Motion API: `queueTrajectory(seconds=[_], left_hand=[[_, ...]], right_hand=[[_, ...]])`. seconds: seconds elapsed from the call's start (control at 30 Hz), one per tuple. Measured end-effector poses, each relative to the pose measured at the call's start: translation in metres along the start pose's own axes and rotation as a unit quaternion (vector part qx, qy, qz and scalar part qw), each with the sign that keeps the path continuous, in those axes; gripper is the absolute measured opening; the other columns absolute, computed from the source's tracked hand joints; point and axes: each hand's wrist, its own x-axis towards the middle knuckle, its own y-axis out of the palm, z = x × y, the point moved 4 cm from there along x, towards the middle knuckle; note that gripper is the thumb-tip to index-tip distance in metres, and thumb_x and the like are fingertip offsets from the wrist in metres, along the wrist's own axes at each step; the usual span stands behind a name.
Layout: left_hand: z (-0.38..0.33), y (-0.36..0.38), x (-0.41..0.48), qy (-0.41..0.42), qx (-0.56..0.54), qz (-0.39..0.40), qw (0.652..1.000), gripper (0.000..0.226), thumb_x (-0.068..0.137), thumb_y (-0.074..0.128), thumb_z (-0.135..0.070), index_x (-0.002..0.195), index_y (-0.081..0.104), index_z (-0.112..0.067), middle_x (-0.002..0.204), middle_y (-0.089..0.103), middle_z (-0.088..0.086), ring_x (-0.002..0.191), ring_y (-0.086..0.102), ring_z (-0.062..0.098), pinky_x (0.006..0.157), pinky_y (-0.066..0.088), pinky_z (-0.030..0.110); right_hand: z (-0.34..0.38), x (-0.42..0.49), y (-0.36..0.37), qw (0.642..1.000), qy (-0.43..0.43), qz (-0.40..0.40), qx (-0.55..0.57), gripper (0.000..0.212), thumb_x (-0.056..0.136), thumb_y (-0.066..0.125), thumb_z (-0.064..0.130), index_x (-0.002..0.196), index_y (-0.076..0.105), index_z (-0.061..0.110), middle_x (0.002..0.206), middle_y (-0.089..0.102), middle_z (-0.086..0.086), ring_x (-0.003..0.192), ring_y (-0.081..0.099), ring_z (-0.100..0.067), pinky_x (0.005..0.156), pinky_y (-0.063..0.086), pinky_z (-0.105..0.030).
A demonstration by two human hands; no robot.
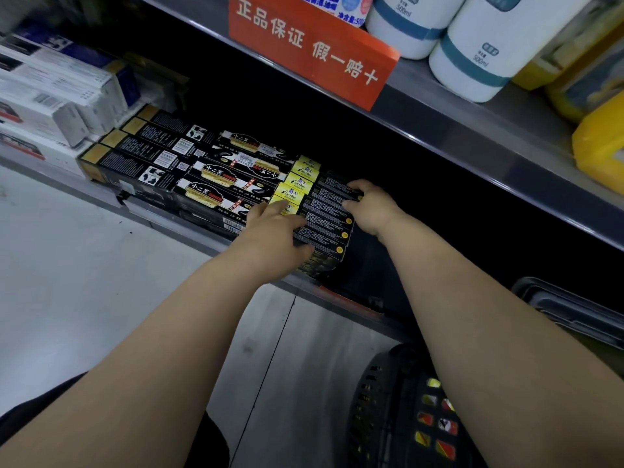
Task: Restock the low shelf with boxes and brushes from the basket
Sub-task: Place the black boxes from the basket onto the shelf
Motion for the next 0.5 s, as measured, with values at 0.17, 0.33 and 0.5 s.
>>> queueTrajectory(seconds=[0.17, 0.33, 0.5], left_hand=[[0.0009, 0.0007, -0.0017, 0.004, -0.014, -0.007, 1.000, 0.057, 0.091, 0.055, -0.036, 0.143, 0.036, -0.026, 0.158, 0.010, 0.002, 0.144, 0.000, 0.027, 0.115, 0.013, 0.041], [0.0019, -0.0031, -0.0035, 0.008, -0.049, -0.043, 0.998, 0.054, 0.091, 0.056, -0.030, 0.141, 0.040, -0.023, 0.157, 0.019, 0.004, 0.144, 0.011, 0.025, 0.114, 0.016, 0.037], [0.0025, -0.0060, -0.0060, 0.003, -0.059, -0.064, 0.996, 0.050, 0.091, 0.056, -0.028, 0.139, 0.043, -0.021, 0.154, 0.025, 0.005, 0.141, 0.022, 0.023, 0.112, 0.023, 0.035]], right_hand=[[0.0001, -0.0025, -0.0017, 1.000, 0.000, -0.016, 0.007, 0.046, 0.094, 0.055, 0.019, 0.138, 0.042, 0.017, 0.133, 0.052, -0.009, 0.117, 0.053, -0.024, 0.098, 0.046, -0.035], [0.0013, -0.0044, -0.0024, 1.000, 0.002, -0.015, 0.016, 0.047, 0.094, 0.056, 0.018, 0.139, 0.041, 0.015, 0.133, 0.052, -0.009, 0.117, 0.053, -0.024, 0.094, 0.047, -0.031], [0.0014, -0.0046, -0.0016, 1.000, 0.008, -0.003, 0.026, 0.050, 0.093, 0.057, 0.015, 0.140, 0.040, 0.013, 0.133, 0.052, -0.011, 0.119, 0.052, -0.025, 0.100, 0.045, -0.036]])
